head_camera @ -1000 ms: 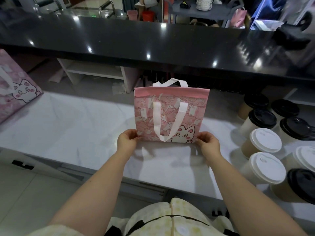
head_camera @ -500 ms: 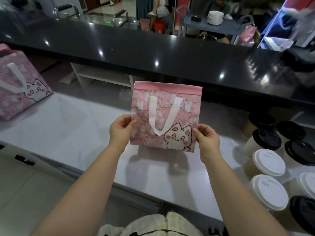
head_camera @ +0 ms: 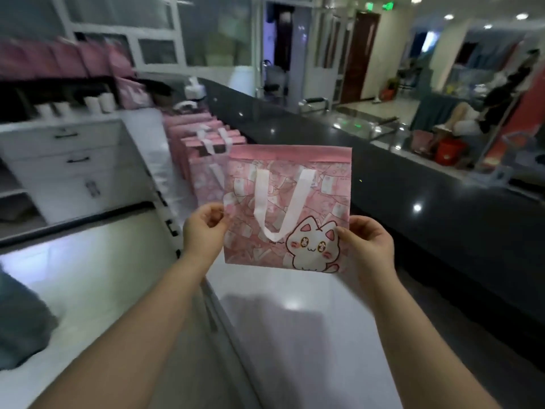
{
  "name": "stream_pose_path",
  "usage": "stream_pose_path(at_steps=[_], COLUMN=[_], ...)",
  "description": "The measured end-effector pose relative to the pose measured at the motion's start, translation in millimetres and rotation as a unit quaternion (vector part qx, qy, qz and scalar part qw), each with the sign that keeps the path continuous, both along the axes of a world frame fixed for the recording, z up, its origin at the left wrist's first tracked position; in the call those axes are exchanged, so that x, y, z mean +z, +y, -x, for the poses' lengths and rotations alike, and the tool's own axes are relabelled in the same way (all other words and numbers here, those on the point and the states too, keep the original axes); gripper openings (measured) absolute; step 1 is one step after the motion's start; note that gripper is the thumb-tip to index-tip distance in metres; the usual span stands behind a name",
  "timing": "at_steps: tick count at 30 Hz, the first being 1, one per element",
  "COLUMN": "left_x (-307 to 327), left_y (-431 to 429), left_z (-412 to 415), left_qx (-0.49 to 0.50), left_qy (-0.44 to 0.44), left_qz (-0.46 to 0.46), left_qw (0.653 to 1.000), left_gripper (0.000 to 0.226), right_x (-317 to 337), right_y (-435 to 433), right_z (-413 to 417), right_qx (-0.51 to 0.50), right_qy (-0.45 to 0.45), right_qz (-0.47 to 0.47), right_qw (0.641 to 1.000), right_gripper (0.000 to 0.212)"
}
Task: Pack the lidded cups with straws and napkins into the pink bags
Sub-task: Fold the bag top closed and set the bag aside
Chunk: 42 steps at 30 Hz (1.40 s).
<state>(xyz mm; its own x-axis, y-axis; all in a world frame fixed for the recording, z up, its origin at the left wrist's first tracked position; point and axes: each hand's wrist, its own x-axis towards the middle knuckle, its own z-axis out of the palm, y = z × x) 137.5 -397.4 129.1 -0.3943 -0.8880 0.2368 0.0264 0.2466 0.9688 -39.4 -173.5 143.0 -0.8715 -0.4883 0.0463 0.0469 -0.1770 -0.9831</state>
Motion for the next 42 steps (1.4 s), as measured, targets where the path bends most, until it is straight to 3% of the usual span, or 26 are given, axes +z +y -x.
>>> stream_pose_path(at_steps=[7,11,17,22,36,42], left_x=[72.2,102.2,130.7,153.6,193.7,213.6], left_y=[-103.6,-165.7,-273.4,-371.1,-629.3,-734.6], left_z=[-94.6,-152.6,-241.1,-289.8,-269.3,-250.6], left_qx=[0.144,0.194,0.193,0.179,0.151,0.12], left_qy=[0.024,0.039,0.104,0.126,0.167,0.114], left_qz=[0.021,0.037,-0.057,-0.079,-0.044,-0.022], left_qw=[0.989,0.979,0.974,0.973,0.973,0.986], left_gripper=[0.013,0.019,0.016,0.022,0.016,0.03], right_x=[81.0,110.4,134.9,152.6,188.4,212.5], right_y=[-164.0,-249.2,-379.3,-479.6,-734.6,-849.0], right_z=[-34.8,-78.4,-158.9,-206.1,-185.2,-143.7], right_qx=[0.145,0.188,0.208,0.213,0.203,0.279], right_qy=[0.072,0.069,0.092,0.086,0.131,0.158], right_qz=[0.008,0.044,0.066,0.079,0.069,0.018], right_qw=[0.987,0.979,0.972,0.97,0.968,0.947], right_gripper=[0.009,0.01,0.013,0.013,0.007,0.009])
